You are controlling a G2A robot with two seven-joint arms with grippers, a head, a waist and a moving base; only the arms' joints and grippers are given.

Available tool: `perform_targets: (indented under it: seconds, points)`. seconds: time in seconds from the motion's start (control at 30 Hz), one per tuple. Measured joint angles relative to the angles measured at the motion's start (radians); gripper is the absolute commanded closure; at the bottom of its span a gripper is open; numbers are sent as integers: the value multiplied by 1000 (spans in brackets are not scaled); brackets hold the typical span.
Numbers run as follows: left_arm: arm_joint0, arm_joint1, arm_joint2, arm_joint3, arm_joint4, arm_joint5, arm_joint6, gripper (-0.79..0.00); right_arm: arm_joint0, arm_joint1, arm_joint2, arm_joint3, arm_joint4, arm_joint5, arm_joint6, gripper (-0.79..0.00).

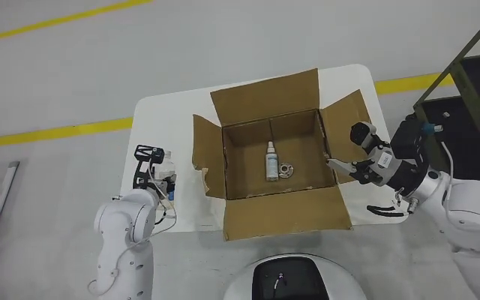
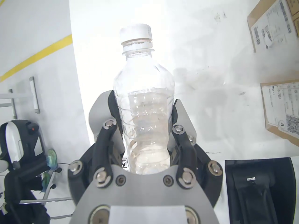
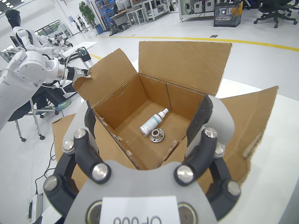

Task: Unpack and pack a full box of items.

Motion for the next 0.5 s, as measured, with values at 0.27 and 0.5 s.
perform_targets:
  seconds: [0.27,0.5]
  points:
    - [-1,0,3,11,6,8,2,0,0,0,0,0,0,0,0,-785]
    - [9,1,8,52,30,31,22,0,0,0,0,0,0,0,0,-785]
